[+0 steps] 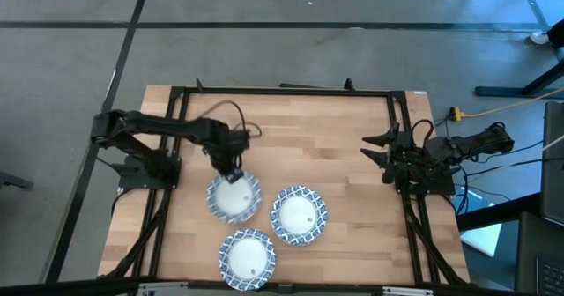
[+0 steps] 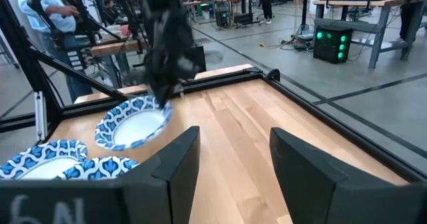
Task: Nest bowls inside each other
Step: Stack the blue patterned bowl on the blue patterned bowls
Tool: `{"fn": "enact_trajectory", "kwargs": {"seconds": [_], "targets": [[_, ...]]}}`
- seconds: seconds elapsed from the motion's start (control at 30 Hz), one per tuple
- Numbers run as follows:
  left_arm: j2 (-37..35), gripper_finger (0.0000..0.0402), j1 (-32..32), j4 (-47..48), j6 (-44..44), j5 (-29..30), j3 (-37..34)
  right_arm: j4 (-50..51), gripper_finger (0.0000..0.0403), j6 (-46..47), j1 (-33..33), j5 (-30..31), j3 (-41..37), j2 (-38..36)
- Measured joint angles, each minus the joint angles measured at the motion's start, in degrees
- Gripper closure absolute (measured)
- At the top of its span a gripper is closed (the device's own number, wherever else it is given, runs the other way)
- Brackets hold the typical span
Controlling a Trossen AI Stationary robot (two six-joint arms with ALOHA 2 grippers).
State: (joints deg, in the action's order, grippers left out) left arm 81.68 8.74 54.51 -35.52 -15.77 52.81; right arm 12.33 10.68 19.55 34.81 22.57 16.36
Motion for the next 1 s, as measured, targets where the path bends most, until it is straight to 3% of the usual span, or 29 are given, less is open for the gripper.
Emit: {"fn": "enact_trajectory", "kwargs": {"seconds": [0.23,0.4,0.47,0.7,0.87,1.0], "targets": [[-7.09,0.0401,5.71,-4.31,-8.83,-0.39,4.32,0.1,0.0221,0.18,0.01,0.0,0.0,0.0],[-7.01,0.0401,3.46,-19.5,-15.44,-3.66,5.81,0.3,0.0221,-0.37,0.01,0.02,0.0,0.0],[-5.4,0.0401,1.35,-25.36,-16.75,-3.76,6.31,0.33,0.0221,-0.49,0.02,0.02,0.0,0.0],[2.05,0.0401,-5.31,-29.0,-19.61,-2.2,8.51,0.56,0.0221,-0.51,0.02,0.04,0.0,0.02],[8.42,0.0401,-8.37,-37.27,-19.66,-3.41,11.44,0.54,0.0221,-0.46,0.02,0.04,0.0,0.0],[13.24,0.0401,-9.41,-36.19,-19.57,-3.67,14.4,0.54,0.0221,-0.38,0.02,0.04,0.0,0.01]]}}
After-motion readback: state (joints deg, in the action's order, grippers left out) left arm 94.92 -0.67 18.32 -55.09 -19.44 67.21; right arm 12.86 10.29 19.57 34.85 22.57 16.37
